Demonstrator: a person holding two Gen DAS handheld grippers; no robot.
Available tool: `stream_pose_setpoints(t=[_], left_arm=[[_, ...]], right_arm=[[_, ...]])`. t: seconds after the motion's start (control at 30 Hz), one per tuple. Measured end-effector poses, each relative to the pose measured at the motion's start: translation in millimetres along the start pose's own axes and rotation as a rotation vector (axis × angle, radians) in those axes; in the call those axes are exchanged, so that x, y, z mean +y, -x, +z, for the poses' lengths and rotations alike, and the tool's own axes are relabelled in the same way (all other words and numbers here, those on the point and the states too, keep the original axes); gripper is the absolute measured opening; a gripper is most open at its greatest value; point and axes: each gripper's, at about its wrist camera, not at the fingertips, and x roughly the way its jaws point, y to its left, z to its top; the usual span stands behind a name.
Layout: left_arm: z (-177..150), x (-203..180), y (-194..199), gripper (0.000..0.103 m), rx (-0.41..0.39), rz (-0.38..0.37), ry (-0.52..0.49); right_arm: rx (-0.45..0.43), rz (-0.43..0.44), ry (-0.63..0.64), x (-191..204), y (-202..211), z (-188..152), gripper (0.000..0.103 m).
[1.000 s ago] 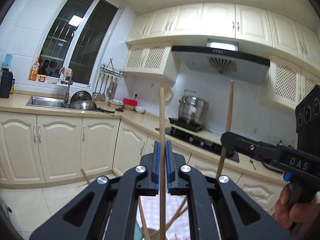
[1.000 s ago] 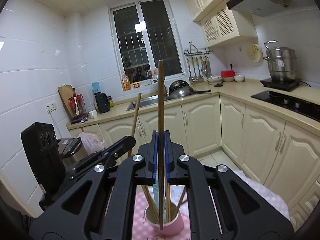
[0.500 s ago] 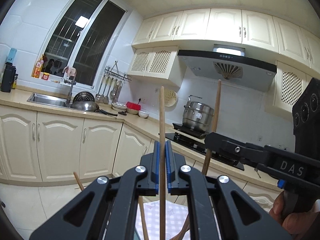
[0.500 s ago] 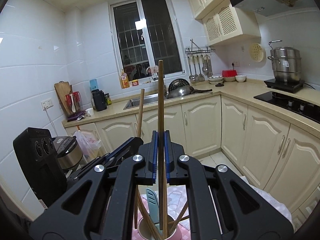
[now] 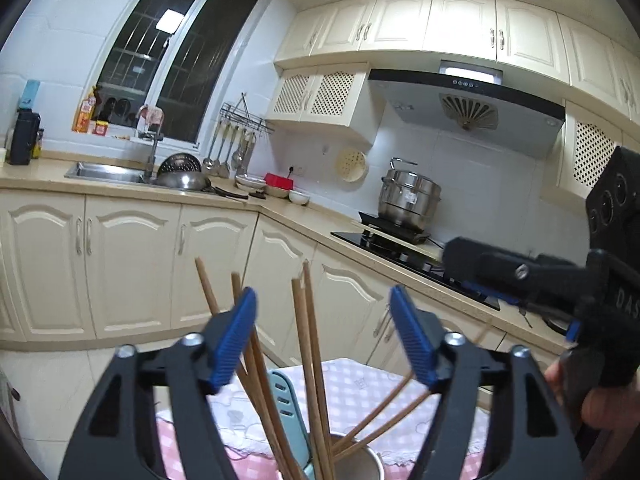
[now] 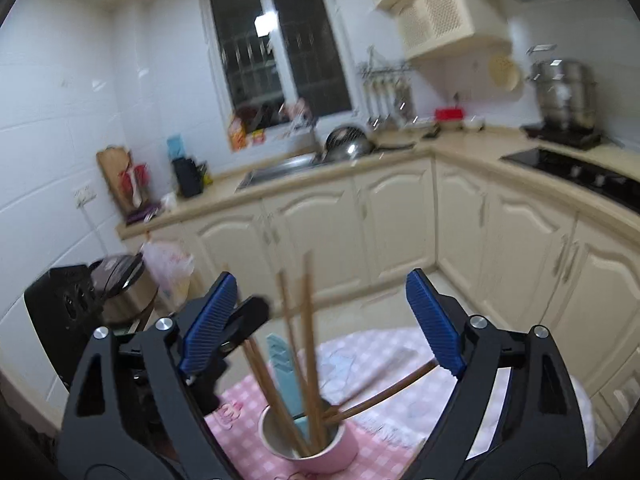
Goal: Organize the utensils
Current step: 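Open both tools to release the chopsticks into the cup, then move both tools back down to the metal fork and last chopstick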
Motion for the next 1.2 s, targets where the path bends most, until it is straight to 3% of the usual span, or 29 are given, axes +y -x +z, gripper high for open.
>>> stream_pose_setpoints(t=[0.07,0.2,0.73,1.2], left_arm=[[3.3,-0.7,6.6,0.087,-0.002,-0.001,-0.003],[8.9,-6.8,19.0,0.093,0.002,0.017,-0.042],[-4.6,-24.9,53.4,0.094,0.091,0.047,-0.098],[-46.1,-41.7,50.7,0.094,0.241,0.051,-0.149]], right_arm=[[-0.014,-0.01,-0.014,-5.2,10.6,4.4,0.09],[-0.039,-0.05,-0.056,-18.2,28.9,7.7,0.096],[0.024,-0.155,-0.18,-59.9,70.0,-27.3,0.097],[0.147,-0.208,-0.263,-81.9,80.1,-82.4,0.097]])
